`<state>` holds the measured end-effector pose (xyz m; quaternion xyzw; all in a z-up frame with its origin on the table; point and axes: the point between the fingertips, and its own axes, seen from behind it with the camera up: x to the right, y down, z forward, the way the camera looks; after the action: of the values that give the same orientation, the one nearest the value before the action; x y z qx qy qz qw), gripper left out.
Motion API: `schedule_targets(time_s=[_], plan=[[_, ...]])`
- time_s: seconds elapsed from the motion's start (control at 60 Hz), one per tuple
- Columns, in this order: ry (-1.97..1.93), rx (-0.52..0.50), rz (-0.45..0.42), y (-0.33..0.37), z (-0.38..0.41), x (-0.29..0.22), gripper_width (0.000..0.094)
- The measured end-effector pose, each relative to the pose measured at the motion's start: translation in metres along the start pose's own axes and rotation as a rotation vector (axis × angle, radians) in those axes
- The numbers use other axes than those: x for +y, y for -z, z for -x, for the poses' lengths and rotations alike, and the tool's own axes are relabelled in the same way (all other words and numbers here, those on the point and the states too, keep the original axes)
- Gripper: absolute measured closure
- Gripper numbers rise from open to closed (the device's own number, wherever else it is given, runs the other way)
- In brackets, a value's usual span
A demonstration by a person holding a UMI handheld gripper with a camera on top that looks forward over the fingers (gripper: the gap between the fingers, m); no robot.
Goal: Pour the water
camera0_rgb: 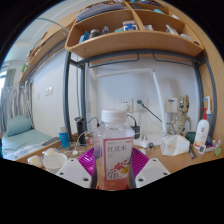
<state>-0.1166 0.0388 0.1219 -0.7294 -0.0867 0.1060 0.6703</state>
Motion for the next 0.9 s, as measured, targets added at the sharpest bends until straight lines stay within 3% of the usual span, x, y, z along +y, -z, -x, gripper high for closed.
schedule_targets(time_s=[0.083, 0.2, 0.433, 0.483, 0.567, 0.7, 0.9], plan=[[0.029, 0.015, 0.028, -0.005, -0.004, 0.02, 0.048], [0.066, 0.038, -0.008, -0.002, -0.005, 0.017, 0.0469], [0.072, 0.054, -0.025, -0.002, -0.005, 0.016, 0.0338], [0.072, 0.057, -0.007, -0.001, -0.004, 0.018, 0.0262], [0.081, 0.067, 0.012, 0.005, -0.005, 0.019, 0.0058], [0.072, 0.11, -0.02, 0.041, -0.009, 0.012, 0.0074], [0.1, 0.119, 0.0, 0.113, 0.005, 0.016, 0.0072]])
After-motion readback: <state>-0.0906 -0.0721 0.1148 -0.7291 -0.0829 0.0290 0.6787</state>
